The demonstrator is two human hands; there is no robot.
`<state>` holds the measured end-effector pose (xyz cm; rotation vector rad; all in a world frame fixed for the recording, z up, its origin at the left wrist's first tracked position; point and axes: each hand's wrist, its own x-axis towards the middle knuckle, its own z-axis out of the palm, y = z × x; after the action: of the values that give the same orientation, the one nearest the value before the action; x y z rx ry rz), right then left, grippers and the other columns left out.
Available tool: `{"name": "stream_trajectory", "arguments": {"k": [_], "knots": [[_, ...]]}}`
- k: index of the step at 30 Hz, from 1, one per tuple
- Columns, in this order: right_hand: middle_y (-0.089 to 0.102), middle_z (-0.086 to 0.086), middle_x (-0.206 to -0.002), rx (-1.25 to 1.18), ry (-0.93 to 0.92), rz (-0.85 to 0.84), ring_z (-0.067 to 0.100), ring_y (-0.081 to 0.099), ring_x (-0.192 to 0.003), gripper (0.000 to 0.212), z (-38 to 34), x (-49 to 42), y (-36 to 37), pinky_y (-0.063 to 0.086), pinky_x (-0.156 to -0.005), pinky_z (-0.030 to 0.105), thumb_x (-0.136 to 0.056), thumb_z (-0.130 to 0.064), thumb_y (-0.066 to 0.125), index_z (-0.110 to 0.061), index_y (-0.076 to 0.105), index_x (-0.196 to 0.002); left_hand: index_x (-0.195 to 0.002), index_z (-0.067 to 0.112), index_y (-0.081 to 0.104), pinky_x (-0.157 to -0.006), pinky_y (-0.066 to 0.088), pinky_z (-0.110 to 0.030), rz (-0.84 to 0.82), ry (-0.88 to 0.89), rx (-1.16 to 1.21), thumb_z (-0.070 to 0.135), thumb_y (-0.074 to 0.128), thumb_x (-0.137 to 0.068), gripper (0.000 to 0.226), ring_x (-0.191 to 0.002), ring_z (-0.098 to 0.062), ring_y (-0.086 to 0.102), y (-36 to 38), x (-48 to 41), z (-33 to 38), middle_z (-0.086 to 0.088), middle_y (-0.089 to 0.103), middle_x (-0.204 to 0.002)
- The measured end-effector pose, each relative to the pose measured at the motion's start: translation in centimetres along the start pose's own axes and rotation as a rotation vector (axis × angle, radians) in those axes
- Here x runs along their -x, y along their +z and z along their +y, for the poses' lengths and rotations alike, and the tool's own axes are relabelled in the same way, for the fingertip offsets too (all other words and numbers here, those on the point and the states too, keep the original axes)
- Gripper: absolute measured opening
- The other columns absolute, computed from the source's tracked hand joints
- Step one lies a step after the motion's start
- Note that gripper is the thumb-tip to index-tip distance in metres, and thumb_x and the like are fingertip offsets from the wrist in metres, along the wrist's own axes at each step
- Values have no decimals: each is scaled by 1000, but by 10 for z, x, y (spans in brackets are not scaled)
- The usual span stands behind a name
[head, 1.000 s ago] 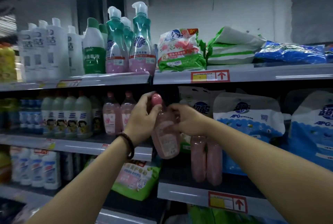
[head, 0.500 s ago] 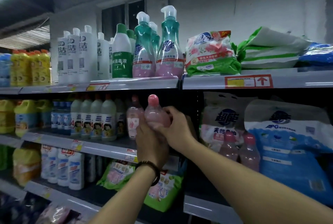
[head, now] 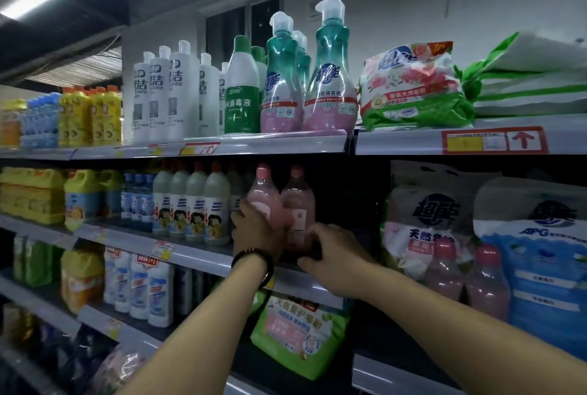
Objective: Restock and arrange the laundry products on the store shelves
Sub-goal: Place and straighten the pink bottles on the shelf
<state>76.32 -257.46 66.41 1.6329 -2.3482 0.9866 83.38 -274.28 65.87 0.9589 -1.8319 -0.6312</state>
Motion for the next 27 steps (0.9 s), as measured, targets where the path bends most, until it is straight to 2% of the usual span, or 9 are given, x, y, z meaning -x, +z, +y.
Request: {"name": "stream_trajectory", "arguments": {"k": [5,9,11,13,16,19,21,24,27], "knots": [[56,-5,-142,87,48,62,15,57,-120,44,13,23,-13,46,-93,26,-99,-35,66,-29,54,-141,-160,7,8,-109,49,-55,-59,-20,-58,49,82,-80,117,-136,-47,51,-9,-6,-6,-22,29,-161],[56,-6,-142,134,52,33,13,56,-120,44,23,48,-15,49,-101,29,-99,-37,66,-31,52,-140,-162,4,2,-118,38,-48,-96,-56,-32,40,83,-83,119,-148,-42,39,-14,-11,-2,-22,23,-166],[55,-6,-144,154,55,34,13,54,-124,45,30,56,-22,48,-105,29,-99,-37,66,-31,51,-141,-163,5,1,-118,37,-48,-87,-82,-27,38,84,-83,120,-148,-42,39,-13,-11,-1,-22,21,-166],[54,-6,-144,173,65,63,15,54,-127,46,36,62,-36,48,-107,32,-98,-39,65,-31,50,-142,-163,4,1,-116,40,-49,-74,-150,-1,38,86,-81,123,-145,-43,42,-8,-10,-6,-24,25,-164],[53,-4,-141,219,91,141,19,54,-125,43,50,71,-64,50,-104,37,-98,-41,63,-31,50,-138,-156,-3,15,-112,44,-54,-6,-219,24,41,94,-70,125,-138,-49,46,0,-1,-8,-32,37,-155],[57,2,-133,377,165,287,27,58,-120,37,64,78,-93,50,-95,40,-101,-42,57,-24,52,-132,-146,0,34,-110,38,-58,173,-61,-141,47,89,-72,103,-132,-52,43,12,29,6,-34,44,-144],[59,7,-132,540,221,377,32,58,-119,39,74,81,-108,48,-95,43,-101,-46,53,-21,52,-131,-133,10,50,-98,44,-56,245,137,-218,42,80,-76,71,-119,-49,50,23,55,22,-28,53,-130],[61,11,-132,633,290,338,36,51,-123,42,91,85,-117,42,-100,47,-97,-47,53,-20,55,-129,-113,28,63,-89,46,-45,108,359,-251,37,60,-76,38,-108,-40,58,40,95,46,-9,64,-118],[65,11,-126,637,316,220,35,49,-126,35,102,89,-118,37,-105,51,-97,-49,50,-24,60,-120,-107,31,66,-86,53,-41,-139,438,-70,30,65,-81,26,-104,-34,64,54,136,70,-2,67,-112]]}}
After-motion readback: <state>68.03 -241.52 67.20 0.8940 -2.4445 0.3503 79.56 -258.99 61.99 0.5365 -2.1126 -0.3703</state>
